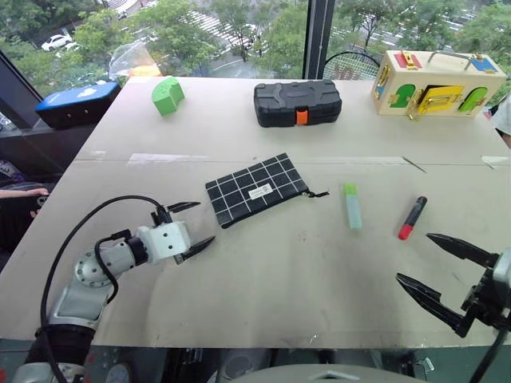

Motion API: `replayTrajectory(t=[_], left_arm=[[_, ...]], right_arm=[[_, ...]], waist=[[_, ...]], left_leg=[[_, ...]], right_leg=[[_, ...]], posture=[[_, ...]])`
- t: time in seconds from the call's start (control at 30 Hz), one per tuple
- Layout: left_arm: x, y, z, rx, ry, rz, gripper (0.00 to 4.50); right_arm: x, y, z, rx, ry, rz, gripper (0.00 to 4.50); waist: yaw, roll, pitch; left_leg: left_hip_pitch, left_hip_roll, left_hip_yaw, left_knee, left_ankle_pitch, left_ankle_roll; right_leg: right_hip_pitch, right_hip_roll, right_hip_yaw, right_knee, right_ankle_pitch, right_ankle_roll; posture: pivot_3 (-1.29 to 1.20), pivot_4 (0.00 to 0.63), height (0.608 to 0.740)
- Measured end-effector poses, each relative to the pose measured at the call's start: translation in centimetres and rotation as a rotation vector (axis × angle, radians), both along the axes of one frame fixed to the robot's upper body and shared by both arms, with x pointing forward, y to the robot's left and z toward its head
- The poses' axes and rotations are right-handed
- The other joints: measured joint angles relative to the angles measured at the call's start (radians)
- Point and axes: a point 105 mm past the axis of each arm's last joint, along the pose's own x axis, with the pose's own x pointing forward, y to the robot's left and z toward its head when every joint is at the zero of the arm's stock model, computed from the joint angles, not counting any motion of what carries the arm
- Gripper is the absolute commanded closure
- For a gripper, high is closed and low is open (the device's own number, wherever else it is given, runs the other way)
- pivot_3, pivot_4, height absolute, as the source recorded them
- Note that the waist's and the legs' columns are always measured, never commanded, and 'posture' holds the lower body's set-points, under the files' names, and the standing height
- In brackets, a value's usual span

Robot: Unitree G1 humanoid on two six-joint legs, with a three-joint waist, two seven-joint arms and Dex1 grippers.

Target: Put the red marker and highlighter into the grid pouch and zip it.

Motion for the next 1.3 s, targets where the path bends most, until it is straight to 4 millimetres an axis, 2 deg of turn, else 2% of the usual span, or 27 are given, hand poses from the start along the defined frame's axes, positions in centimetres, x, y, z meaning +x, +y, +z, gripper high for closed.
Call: replayTrajectory(t=[0.33, 0.53, 0.6, 0.67, 0.73, 0.77, 0.8, 0.83, 0.87, 0.93, 1.13, 1.3], left_arm=[[1.7, -2.3, -0.3, 0.083, -0.171, 0.014, 0.06], [3.6, -3.5, -0.2, 0.152, -0.251, -0.007, 0.06], [4.1, -3.5, -0.3, 0.152, -0.249, -0.003, 0.44], [4.2, -3.7, -0.7, 0.154, -0.235, -0.009, 1.06], [4.2, -3.7, -1.3, 0.151, -0.205, -0.021, 1.9], [4.2, -3.8, -1.6, 0.152, -0.187, -0.031, 2.5], [4.2, -3.9, -1.7, 0.154, -0.179, -0.036, 2.81], [4.5, -3.8, -1.5, 0.149, -0.175, -0.035, 3.34], [4.6, -3.8, -1.3, 0.15, -0.172, -0.036, 3.59], [4.9, -3.6, -1.0, 0.138, -0.156, -0.035, 4.43], [5.0, -3.4, -1.0, 0.034, -0.039, -0.006, 4.43], [4.2, -6.4, 0.3, -0.086, 0.037, -0.07, 4.43]], right_arm=[[-0.4, 0.1, 0.0, -0.001, -0.008, -0.017, 0.0], [-0.4, 0.0, 0.0, -0.006, -0.016, -0.025, 0.0], [-0.4, 0.0, 0.1, -0.011, -0.024, -0.031, 0.0], [-0.4, -0.1, 0.1, -0.012, -0.025, -0.039, 0.0], [-0.4, -0.2, 0.0, -0.015, -0.028, -0.049, 0.0], [-0.4, -0.2, 0.0, -0.017, -0.028, -0.052, 0.0], [-0.4, -0.2, 0.0, -0.018, -0.026, -0.053, 0.0], [-0.5, -0.1, 0.0, -0.018, -0.027, -0.056, 0.0], [-0.5, -0.1, 0.0, -0.018, -0.029, -0.055, 0.0], [-0.5, 0.0, 0.1, -0.018, -0.037, -0.059, 0.0], [-0.1, 0.4, 0.0, 0.004, -0.044, -0.07, 0.0], [1.5, 1.9, 0.1, 0.018, -0.061, -0.074, 0.0]], waist=[[0.005, 0.003, -0.001], [0.019, 0.007, -0.005], [0.019, 0.007, -0.005], [0.019, 0.007, -0.005], [0.019, 0.007, -0.005], [0.019, 0.007, -0.005], [0.021, 0.007, -0.005], [0.022, 0.007, -0.006], [0.023, 0.008, -0.006], [0.022, 0.012, -0.009], [0.016, 0.015, -0.011], [0.007, 0.0, -0.003]], left_leg=[[0.007, 0.0, 0.005, 0.0, -0.001, 0.002], [0.009, 0.002, 0.006, 0.0, -0.002, 0.002], [0.01, 0.004, 0.006, 0.0, -0.002, 0.002], [0.01, 0.004, 0.007, -0.001, -0.001, 0.002], [0.01, 0.004, 0.007, -0.001, -0.001, 0.002], [0.01, 0.004, 0.007, -0.001, -0.001, 0.002], [0.01, 0.004, 0.007, -0.001, -0.001, 0.002], [0.01, 0.004, 0.007, -0.001, -0.001, 0.003], [0.01, 0.004, 0.007, -0.001, -0.001, 0.003], [0.01, 0.004, 0.008, -0.001, -0.002, 0.003], [0.01, 0.004, 0.008, -0.002, 0.0, 0.003], [0.007, 0.004, 0.007, -0.002, 0.002, 0.003]], right_leg=[[0.003, 0.001, 0.006, 0.003, -0.002, 0.006], [0.004, 0.003, 0.007, 0.004, -0.001, 0.007], [0.004, 0.005, 0.007, 0.004, -0.001, 0.007], [0.004, 0.005, 0.008, 0.004, -0.001, 0.007], [0.004, 0.005, 0.008, 0.004, -0.001, 0.007], [0.004, 0.005, 0.008, 0.004, -0.001, 0.007], [0.004, 0.005, 0.008, 0.004, -0.001, 0.007], [0.004, 0.005, 0.008, 0.004, -0.001, 0.007], [0.004, 0.005, 0.008, 0.004, -0.001, 0.007], [0.004, 0.005, 0.009, 0.004, -0.001, 0.007], [0.003, 0.006, 0.009, 0.003, -0.001, 0.007], [0.001, 0.007, 0.009, 0.002, -0.001, 0.006]], posture=[[0.0, 0.15, 0.74], [0.0, 0.15, 0.74], [0.0, 0.15, 0.74], [0.0, 0.15, 0.74], [0.0, 0.15, 0.74], [0.0, 0.15, 0.74], [0.0, 0.15, 0.74], [0.0, 0.15, 0.74], [0.0, 0.15, 0.74], [0.0, 0.15, 0.74], [0.0, 0.15, 0.74], [0.0, 0.15, 0.74]])
